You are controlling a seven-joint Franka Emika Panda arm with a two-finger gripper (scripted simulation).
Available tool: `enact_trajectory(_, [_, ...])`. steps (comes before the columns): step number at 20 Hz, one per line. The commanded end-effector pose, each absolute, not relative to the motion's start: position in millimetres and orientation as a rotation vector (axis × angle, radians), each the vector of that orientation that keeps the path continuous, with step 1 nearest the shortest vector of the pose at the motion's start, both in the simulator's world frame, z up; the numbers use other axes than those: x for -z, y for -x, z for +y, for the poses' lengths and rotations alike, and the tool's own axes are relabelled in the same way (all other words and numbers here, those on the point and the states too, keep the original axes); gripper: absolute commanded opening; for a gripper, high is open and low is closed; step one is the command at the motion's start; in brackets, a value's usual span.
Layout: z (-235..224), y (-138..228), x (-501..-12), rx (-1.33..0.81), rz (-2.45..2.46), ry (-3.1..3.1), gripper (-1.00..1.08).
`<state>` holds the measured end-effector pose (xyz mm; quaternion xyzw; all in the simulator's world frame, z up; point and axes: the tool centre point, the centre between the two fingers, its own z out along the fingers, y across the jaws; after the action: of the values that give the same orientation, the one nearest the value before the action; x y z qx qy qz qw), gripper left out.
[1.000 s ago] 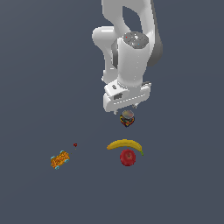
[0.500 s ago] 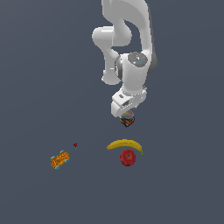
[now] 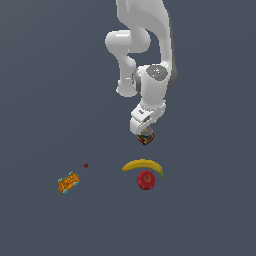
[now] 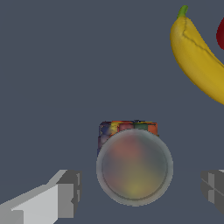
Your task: Pick up a designated object from a clutter of objects.
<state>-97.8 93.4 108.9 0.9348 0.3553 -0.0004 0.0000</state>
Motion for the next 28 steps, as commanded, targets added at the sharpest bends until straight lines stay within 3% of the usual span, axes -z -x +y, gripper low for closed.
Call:
enact_trajectory(1, [93.4,97.9,-108.9,0.001,1.116,-2.936,1.0])
enact_trajectory(21, [93.7,99.5,-60.5,0.0,1.123,-2.935,1.0])
enact_trajectory(22, [93.7,99.5,-60.5,0.0,1.123,-2.935,-1.0])
enact_trajectory(28, [93.7,99.5,-60.5,0.0,1.123,-2.935,-1.0])
